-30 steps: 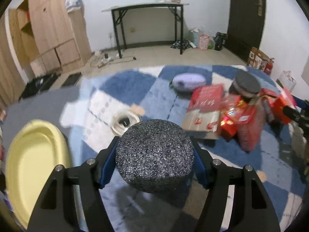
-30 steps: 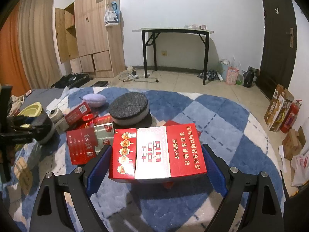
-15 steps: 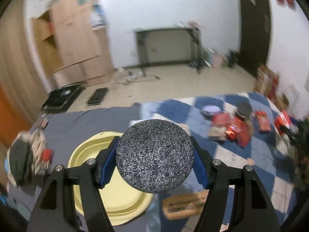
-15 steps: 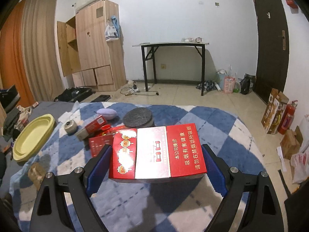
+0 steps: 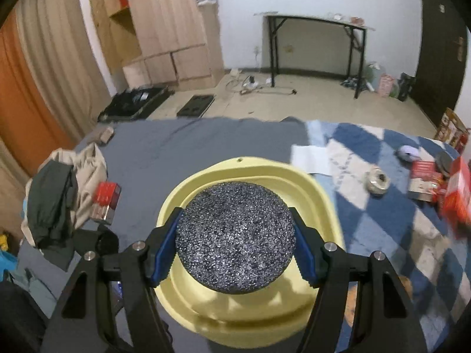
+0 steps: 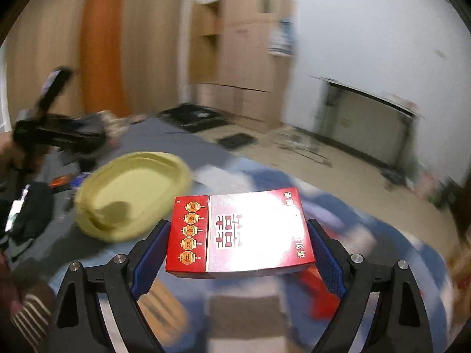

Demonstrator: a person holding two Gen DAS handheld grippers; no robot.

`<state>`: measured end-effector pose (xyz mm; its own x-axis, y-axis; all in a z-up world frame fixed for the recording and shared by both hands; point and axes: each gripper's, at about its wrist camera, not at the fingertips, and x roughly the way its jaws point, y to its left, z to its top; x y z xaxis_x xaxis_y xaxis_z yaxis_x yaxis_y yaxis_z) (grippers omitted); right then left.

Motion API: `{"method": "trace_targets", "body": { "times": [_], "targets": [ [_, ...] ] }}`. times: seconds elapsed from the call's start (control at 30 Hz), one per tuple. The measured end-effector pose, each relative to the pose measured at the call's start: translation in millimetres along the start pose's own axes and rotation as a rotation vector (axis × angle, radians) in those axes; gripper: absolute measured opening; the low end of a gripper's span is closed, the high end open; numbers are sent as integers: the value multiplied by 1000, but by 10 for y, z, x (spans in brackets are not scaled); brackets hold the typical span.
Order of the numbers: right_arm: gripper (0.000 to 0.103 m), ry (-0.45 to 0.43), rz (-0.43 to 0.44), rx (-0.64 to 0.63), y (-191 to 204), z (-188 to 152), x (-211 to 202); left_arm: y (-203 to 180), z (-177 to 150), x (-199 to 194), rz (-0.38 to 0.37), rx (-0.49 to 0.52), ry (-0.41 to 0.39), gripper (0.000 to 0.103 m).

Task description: Organize rigid objects

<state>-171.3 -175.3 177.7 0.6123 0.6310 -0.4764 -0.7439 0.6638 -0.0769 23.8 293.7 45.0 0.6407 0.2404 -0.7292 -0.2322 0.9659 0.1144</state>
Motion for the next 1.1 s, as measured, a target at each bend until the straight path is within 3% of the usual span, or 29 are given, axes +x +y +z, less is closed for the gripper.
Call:
{"method": "trace_targets", "body": {
  "times": [0.17,0.43,0.67,0.87,0.93,1.0,1.1],
  "targets": [
    [90,72,132,-129,751,248,857,253,-115,421,4,-96,7,69],
    [90,156,218,-207,1334,362,1769,631,-295,795,-60,-240,28,69],
    [90,208,209,-194,1414,389,2190,629,-484,1004,-103,-199,44,69],
    [90,237,180,-208,1636,360,2392,618,-611,1108,-116,-225,60,71],
    [91,252,186,-184,1640,347,2468,608,-608,1139,-121,-225,88,74],
    [93,249,183,-184,1687,341,2480,575,-581,1121,-117,-205,115,89],
    [103,240,225,-148,1676,359,2397,528,-491,890,-108,-175,86,100]
  ]
}}
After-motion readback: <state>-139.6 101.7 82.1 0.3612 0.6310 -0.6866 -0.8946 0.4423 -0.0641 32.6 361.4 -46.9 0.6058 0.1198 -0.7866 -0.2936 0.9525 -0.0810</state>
